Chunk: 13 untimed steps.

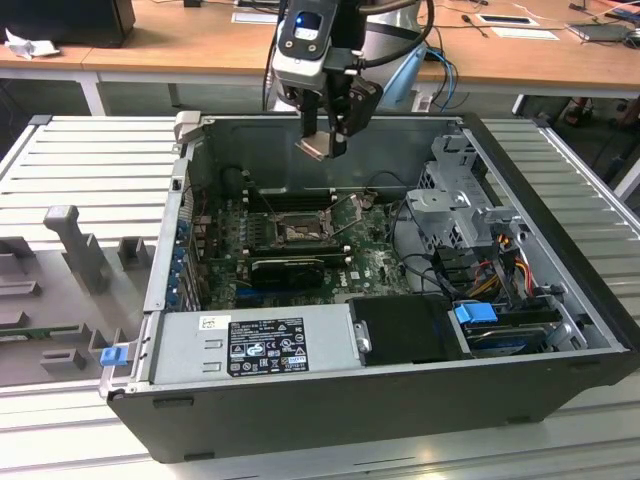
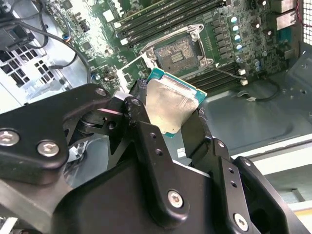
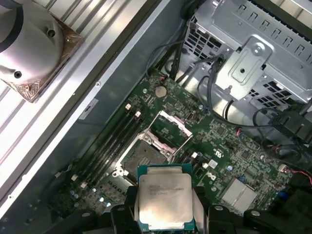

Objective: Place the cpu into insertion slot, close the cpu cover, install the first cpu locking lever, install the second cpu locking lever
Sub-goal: 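Place the cpu into insertion slot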

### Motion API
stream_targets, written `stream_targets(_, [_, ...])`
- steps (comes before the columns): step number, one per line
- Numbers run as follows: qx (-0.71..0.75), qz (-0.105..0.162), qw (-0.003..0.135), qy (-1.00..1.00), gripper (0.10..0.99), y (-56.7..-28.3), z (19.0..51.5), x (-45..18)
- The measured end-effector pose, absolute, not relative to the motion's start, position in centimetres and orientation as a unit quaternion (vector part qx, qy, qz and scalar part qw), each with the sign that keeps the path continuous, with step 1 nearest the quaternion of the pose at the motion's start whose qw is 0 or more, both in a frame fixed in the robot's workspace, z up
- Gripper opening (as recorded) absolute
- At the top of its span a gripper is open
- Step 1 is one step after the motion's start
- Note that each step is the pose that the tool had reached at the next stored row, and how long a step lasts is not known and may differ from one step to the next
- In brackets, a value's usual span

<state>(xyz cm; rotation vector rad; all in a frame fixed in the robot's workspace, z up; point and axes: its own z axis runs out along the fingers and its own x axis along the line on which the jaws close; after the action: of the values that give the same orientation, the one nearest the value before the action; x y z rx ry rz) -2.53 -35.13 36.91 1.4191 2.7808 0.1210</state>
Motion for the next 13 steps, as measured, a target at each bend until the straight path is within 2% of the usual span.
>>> stream_targets(13, [0.503, 0.037, 0.011, 0.863, 0.529, -35.13, 36.82, -2.53])
